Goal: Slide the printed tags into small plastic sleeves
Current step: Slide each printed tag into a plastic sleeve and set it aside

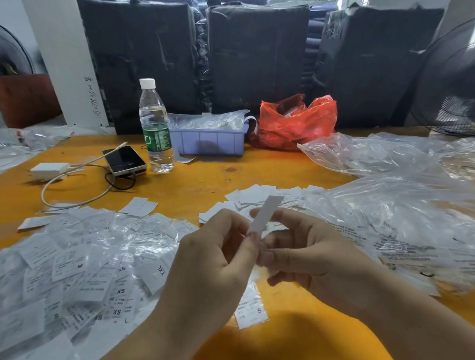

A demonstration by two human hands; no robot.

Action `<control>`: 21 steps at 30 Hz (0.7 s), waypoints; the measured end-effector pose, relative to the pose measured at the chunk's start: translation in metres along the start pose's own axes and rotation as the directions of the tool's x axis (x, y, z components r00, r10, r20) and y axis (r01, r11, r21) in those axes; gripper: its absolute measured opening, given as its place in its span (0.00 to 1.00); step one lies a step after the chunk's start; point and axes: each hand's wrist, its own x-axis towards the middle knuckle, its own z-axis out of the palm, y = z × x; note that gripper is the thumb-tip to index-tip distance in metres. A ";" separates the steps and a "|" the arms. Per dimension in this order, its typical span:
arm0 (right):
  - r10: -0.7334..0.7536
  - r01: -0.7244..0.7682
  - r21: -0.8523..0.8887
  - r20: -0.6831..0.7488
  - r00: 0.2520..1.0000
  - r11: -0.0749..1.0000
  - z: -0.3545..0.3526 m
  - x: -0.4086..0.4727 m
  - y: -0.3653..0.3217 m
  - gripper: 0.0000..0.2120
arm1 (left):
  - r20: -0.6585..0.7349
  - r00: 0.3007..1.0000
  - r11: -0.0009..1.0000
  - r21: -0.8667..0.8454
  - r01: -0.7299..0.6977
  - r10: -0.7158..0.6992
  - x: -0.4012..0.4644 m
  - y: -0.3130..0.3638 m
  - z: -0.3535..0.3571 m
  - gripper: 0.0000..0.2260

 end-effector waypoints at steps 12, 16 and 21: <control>-0.018 0.004 -0.090 -0.152 0.988 0.996 -0.001 0.001 0.002 0.11 | 0.212 0.920 0.933 -0.073 0.352 -0.331 0.002 -0.013 0.001 0.14; -0.031 0.021 -0.090 -0.111 0.993 0.996 0.000 0.000 0.001 0.07 | 0.378 0.800 0.754 -0.303 0.583 -0.466 0.006 -0.010 0.002 0.17; -0.048 0.036 -0.096 -0.131 0.990 0.995 0.000 0.001 0.001 0.08 | 0.265 0.841 0.736 -0.406 0.541 -0.472 0.006 -0.012 0.002 0.03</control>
